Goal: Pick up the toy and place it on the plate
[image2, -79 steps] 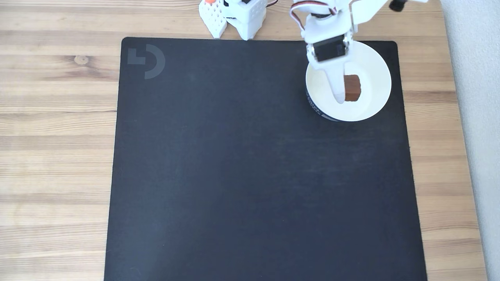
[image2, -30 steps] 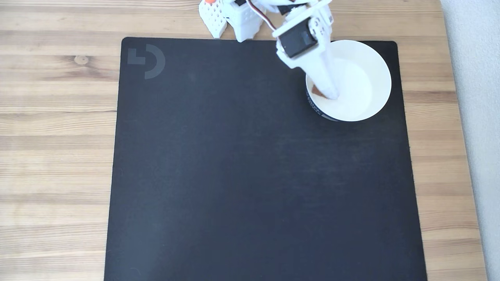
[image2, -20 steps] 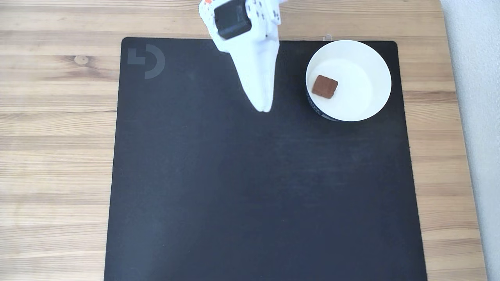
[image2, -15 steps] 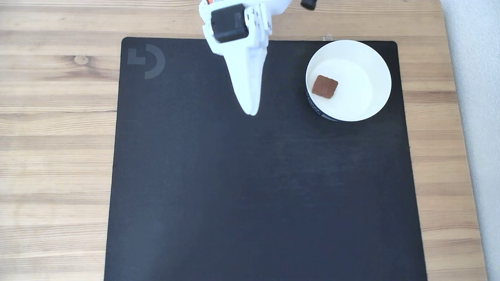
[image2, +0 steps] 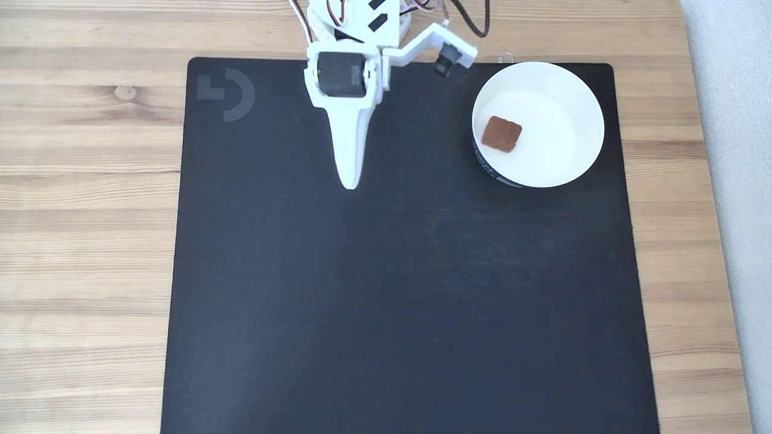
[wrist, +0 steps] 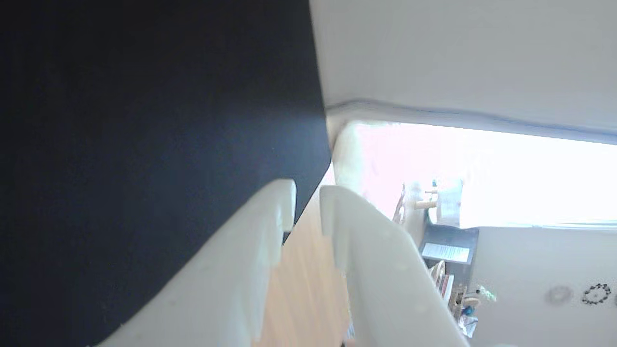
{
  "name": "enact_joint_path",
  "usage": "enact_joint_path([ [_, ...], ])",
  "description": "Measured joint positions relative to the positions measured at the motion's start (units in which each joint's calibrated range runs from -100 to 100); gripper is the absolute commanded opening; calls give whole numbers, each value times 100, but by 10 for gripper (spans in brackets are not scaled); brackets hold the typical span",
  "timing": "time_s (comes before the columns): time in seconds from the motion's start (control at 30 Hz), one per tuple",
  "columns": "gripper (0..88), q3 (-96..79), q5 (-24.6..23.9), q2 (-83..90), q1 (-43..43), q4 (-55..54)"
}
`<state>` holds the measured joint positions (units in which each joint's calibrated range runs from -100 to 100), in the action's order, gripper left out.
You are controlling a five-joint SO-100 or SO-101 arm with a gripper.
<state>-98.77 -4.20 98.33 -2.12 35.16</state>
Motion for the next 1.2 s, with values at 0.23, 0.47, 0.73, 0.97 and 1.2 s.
enact_joint_path([
  [0.23,25,0,247,33,-17,1098],
  [0.47,27,0,252,33,0,1722],
  [0.73,26,0,252,33,8,1739],
  [0.97,26,0,252,33,8,1739],
  [1.2,26,0,252,33,8,1739],
])
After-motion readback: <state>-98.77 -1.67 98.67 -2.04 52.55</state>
